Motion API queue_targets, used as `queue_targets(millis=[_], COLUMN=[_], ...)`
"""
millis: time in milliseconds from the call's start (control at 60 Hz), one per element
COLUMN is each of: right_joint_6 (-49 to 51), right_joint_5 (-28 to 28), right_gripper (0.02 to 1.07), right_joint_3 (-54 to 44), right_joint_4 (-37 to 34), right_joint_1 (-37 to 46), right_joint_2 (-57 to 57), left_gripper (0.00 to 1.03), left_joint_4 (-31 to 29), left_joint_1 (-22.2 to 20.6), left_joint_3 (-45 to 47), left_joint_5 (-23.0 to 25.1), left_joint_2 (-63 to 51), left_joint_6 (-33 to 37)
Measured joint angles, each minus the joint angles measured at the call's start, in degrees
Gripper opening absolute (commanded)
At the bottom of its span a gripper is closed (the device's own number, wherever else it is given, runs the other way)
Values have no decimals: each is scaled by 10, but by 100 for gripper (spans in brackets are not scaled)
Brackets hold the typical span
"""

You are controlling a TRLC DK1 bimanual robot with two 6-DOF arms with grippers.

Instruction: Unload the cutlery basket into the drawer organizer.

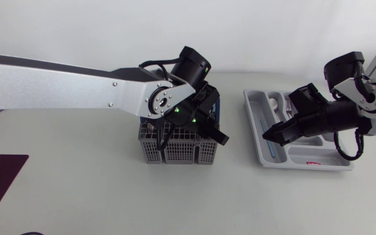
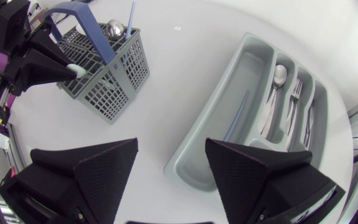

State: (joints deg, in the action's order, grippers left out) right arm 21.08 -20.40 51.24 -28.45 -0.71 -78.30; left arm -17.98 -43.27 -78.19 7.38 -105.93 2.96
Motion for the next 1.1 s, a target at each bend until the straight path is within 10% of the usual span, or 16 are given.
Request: queue_targets(millis=[1100], right_joint_6=[0], right_joint_5=[-4], right_gripper=[80], right_joint_3=[-34], right_joint_4=[2], right_joint_1=[0], right_joint_2=[51], left_gripper=[22], left_joint_4=[49], left_joint_1=[5], left_joint_3=[71], left_joint_5=[32], left_joint_2=[88], left_joint_6=[-4])
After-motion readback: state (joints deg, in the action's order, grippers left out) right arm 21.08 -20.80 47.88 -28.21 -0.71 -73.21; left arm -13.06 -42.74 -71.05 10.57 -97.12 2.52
